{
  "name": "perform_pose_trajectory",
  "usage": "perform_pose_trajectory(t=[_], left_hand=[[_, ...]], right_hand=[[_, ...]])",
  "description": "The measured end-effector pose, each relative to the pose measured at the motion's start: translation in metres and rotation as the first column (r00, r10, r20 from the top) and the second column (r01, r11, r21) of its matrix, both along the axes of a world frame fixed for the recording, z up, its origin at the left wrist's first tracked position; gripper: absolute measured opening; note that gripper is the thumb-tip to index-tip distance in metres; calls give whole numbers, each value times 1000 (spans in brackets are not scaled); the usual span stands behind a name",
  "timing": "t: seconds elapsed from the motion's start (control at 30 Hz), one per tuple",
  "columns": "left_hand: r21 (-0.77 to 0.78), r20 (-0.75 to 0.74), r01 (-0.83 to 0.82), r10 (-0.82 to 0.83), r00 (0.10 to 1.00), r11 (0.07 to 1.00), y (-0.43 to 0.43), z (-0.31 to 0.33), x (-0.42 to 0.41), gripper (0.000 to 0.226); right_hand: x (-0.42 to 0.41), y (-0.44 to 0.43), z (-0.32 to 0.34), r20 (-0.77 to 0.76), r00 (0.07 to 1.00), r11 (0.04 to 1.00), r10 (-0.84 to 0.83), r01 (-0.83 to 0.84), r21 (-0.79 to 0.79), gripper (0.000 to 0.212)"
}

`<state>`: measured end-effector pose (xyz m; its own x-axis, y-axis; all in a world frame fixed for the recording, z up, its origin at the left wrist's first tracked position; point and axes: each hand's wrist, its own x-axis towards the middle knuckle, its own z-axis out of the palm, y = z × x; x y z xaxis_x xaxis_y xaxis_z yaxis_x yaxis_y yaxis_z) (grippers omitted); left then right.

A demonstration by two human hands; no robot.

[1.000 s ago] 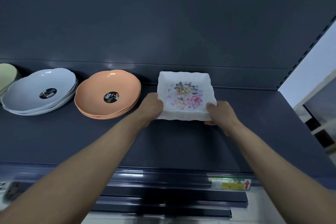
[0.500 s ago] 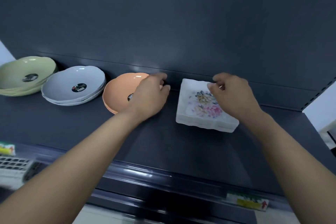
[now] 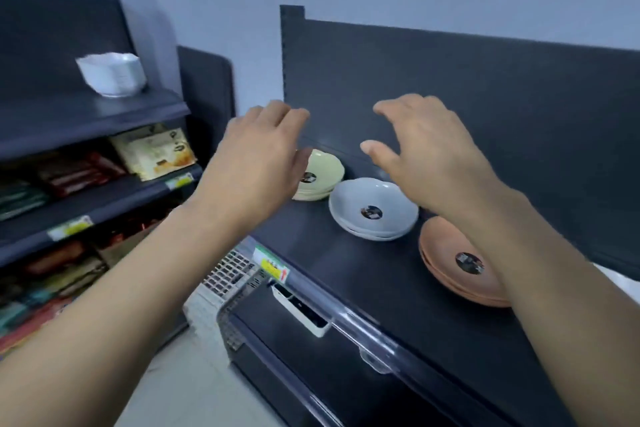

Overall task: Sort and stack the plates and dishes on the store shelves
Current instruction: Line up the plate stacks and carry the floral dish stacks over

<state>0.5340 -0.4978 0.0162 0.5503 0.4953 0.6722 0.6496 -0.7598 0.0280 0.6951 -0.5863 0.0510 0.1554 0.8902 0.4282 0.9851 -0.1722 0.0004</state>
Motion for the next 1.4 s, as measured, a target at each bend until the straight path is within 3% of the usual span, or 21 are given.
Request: perform_pose_trajectory(t=[0.33,0.63,0.93,1.4], left_hand=[[83,42,-317,314,948,945,92,19,-198,37],[52,64,-490,486,871,870,181,7,-268,33],[109,49,-567,566,823,816,292,18,-282,39],[60,66,-458,455,888,887,469,24,-329,37]], right_hand=[[-182,156,17,-9,951,950,308,-307,48,41],[-254,280,10,-5,909,909,418,-417,13,42],[-264,408,14,-53,882,883,468,-463,83,41],[-312,564,14,-90,936,940,340,-336,59,41]])
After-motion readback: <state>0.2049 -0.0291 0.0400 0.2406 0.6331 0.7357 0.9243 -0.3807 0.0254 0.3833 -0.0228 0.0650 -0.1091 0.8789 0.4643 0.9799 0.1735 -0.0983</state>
